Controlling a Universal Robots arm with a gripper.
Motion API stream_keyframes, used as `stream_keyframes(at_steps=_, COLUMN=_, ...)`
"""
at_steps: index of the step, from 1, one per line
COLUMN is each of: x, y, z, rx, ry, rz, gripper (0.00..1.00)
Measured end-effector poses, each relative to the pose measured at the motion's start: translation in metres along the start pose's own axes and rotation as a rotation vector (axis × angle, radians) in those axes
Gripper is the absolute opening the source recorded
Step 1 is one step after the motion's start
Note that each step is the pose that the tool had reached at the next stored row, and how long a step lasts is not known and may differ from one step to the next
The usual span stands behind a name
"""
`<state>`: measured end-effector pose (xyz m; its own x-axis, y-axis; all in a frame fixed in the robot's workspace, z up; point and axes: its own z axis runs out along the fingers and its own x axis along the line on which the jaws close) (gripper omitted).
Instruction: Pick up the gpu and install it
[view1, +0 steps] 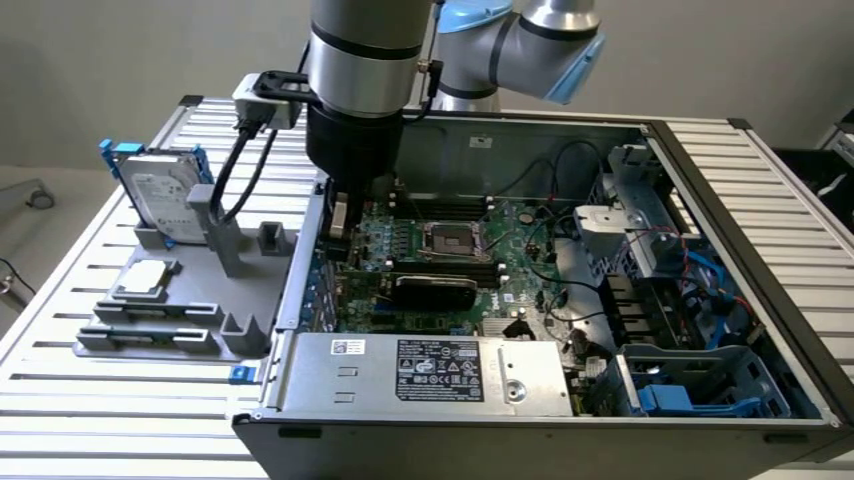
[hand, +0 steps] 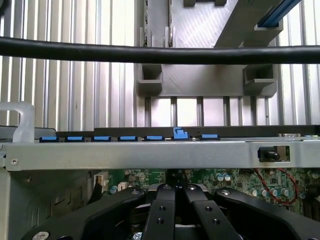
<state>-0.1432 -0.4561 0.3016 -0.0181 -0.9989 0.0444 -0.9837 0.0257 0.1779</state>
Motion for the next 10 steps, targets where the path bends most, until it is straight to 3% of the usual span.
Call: stream_keyframes(at_steps=10, x=-0.0042, y=0.0000, z=0.0005, rx=-0.0005, ry=-0.0038, rz=0.012, gripper=0.11)
